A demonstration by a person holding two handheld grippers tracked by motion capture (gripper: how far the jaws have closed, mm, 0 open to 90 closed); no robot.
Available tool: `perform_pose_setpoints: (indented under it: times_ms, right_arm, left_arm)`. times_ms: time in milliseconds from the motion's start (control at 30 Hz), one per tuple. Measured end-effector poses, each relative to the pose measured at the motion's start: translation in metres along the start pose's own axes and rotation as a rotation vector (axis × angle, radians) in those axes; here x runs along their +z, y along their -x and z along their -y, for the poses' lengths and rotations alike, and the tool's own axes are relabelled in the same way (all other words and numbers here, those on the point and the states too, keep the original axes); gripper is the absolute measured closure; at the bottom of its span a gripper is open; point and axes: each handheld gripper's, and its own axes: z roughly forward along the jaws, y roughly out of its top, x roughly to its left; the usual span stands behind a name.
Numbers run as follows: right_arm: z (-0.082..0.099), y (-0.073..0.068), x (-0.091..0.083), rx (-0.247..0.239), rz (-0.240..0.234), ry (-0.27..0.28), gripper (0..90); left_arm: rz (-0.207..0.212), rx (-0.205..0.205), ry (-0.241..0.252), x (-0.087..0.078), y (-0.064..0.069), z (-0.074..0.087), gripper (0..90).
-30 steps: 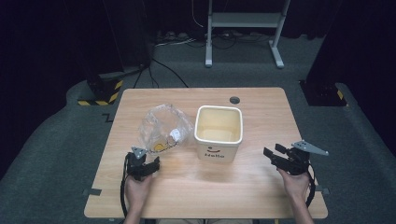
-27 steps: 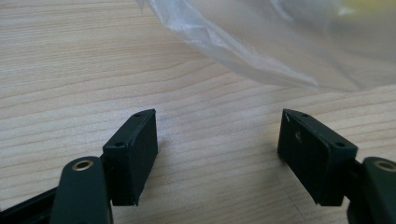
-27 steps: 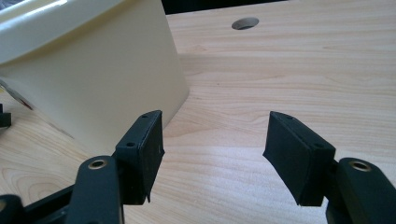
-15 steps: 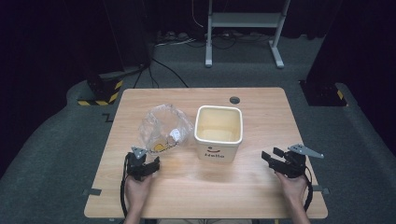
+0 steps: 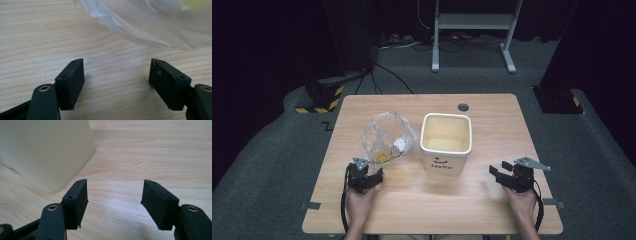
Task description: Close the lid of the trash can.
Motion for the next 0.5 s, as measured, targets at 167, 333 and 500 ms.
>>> perform_pose_setpoints:
  times_ms: [167,333,500]
  right_arm:
    - [0.004,-0.003,0.006,-0.03,0.021,-0.027,37.3]
    - [0.007,-0.004,0.012,-0.054,0.044,-0.052,37.2]
    - [0.01,-0.003,0.017,-0.077,0.077,-0.082,37.2]
  left_arm:
    - [0.0,0.0,0.0,0.0,0.0,0.0,28.8]
    - [0.0,0.0,0.0,0.0,0.0,0.0,28.8]
    - [0.001,0.0,0.0,0.0,0.0,0.0,28.8]
